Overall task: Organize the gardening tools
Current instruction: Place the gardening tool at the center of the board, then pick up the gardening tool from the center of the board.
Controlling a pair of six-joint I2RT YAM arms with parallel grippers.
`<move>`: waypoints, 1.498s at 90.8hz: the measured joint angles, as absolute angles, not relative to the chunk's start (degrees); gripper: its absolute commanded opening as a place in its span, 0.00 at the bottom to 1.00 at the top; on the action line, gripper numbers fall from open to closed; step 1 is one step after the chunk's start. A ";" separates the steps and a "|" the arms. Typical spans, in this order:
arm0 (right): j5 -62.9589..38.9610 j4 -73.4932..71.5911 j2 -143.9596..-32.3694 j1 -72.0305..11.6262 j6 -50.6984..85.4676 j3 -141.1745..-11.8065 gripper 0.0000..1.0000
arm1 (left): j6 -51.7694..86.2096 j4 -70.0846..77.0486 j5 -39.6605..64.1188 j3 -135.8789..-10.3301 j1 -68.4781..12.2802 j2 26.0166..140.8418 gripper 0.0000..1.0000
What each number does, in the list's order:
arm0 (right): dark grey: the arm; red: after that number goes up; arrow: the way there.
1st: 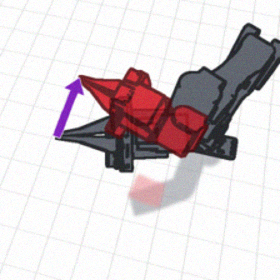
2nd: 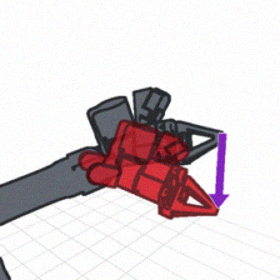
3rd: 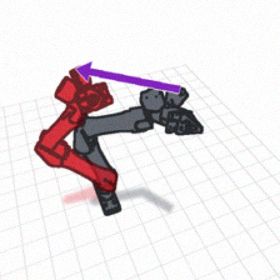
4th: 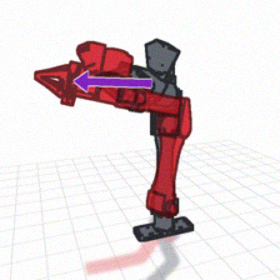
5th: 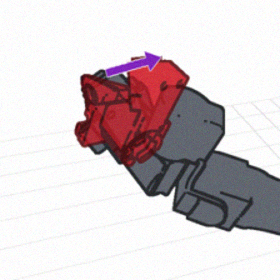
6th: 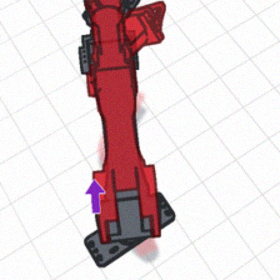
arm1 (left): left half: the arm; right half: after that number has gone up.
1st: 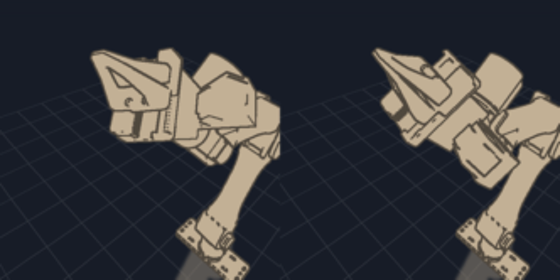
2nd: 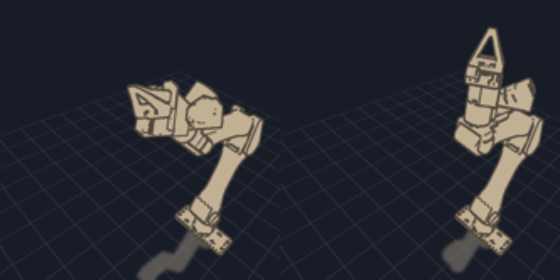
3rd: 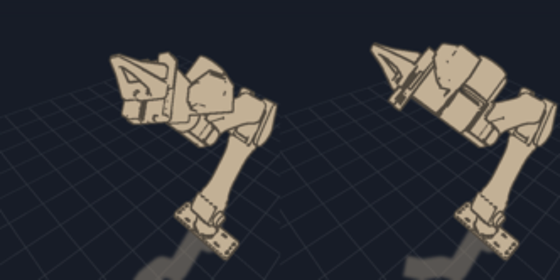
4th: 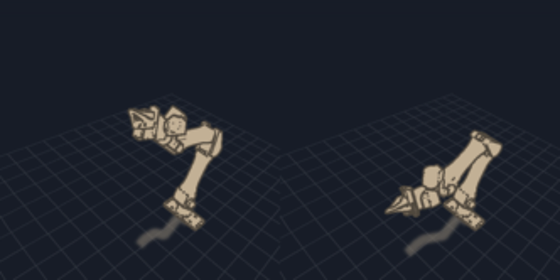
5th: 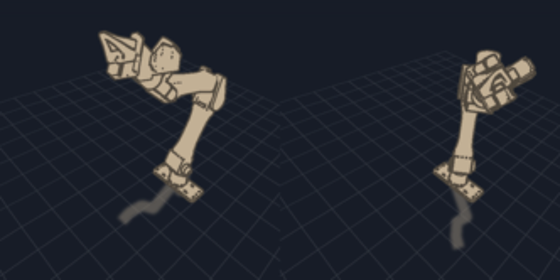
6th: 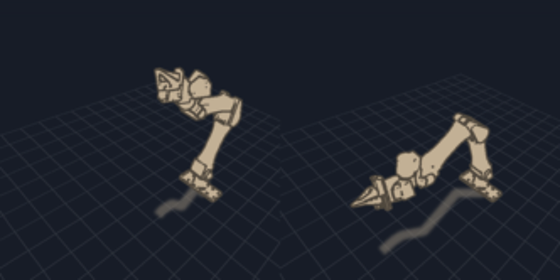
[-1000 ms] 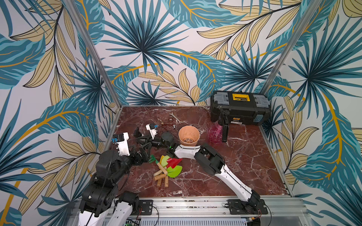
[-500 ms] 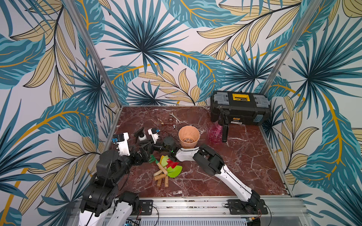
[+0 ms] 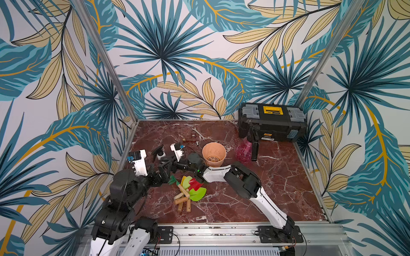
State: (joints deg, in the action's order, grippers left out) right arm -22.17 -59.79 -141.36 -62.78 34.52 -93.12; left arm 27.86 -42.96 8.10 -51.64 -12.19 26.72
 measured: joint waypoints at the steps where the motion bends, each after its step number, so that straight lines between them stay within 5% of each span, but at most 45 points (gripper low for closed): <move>1: -22.09 -59.59 -140.90 -62.78 34.33 -92.68 0.34 | 27.86 -42.96 8.10 -51.62 -12.19 26.72 1.00; 27: -15.29 -45.23 -126.69 -62.76 30.65 -83.26 0.38 | 27.57 -42.59 8.36 -51.62 -12.19 26.72 1.00; 59: -5.78 -5.58 -112.75 -62.81 24.27 -84.33 0.41 | 26.00 -42.46 8.29 -51.64 -12.19 26.72 1.00; 91: -6.00 26.68 -111.11 -67.92 16.71 -90.02 0.48 | 24.75 -43.64 7.60 -53.45 -12.19 26.72 1.00; 136: -8.80 33.76 -119.85 -72.27 14.57 -93.51 0.46 | 24.64 -45.89 6.37 -53.78 -12.19 26.11 1.00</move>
